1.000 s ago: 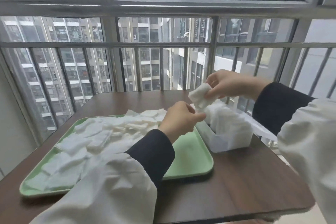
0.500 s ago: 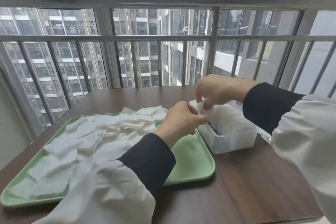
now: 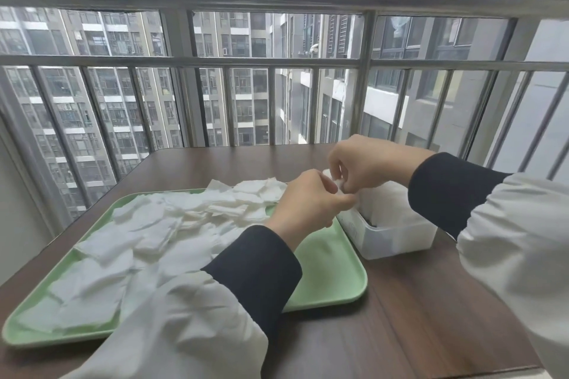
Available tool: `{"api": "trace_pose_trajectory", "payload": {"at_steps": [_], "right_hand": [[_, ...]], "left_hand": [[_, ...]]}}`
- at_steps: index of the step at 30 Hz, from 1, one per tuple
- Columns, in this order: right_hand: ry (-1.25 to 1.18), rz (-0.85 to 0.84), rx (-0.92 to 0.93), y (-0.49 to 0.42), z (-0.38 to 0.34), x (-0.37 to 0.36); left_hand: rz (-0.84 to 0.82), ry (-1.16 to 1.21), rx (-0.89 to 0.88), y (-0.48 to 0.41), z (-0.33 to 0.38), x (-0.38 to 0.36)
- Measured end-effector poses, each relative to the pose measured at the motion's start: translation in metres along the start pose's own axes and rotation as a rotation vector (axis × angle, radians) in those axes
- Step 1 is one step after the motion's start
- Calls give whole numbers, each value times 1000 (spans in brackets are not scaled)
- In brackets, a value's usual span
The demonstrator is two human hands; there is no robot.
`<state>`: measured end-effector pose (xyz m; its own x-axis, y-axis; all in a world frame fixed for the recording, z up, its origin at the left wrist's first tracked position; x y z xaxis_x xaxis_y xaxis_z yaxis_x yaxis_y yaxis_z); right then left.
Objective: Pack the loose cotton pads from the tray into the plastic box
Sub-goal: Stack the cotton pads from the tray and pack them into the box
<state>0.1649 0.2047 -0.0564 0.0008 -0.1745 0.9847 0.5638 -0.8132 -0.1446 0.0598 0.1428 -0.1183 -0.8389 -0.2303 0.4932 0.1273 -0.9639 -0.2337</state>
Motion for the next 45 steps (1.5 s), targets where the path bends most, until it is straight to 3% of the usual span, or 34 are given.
{"api": "trace_pose_trajectory", "payload": {"at_steps": [4,11,15,20,27,32,35,40,45], "right_hand": [[-141,20,-33,10,-2,16],[-333,265,44,26,-51,37],[-545,156,128,25,-103,24],[-536,-39,237,20,-160,-5],[-374,-19,241,11,-195,-31],[-494,-25,269,8,-192,-37],[-624,21,268,8,-185,-33],[-1082,43,222,15,-164,-15],[-1235,157,161,19,-141,-7]], "left_hand": [[-7,18,23,2,9,13],[-64,-72,34,23,22,86],[-30,-204,94,53,-3,150],[57,-277,203,86,-51,199],[81,-352,55,98,-74,194],[109,-368,16,90,-73,196],[71,-319,51,89,-73,197],[-21,-65,44,86,-64,189],[107,80,20,76,-55,178]]}}
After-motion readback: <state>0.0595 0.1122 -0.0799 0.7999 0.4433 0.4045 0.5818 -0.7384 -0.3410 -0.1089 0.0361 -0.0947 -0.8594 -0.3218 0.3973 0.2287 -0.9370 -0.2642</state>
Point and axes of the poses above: each hand's wrist, its own y-axis away from the middle knuckle, its own x-axis out of the back of the hand, z = x × y, the point moved 4 cm from there along -y, towards the middle knuckle, and after that the axes turned 7 degrees about z, right-handed, at the moved point
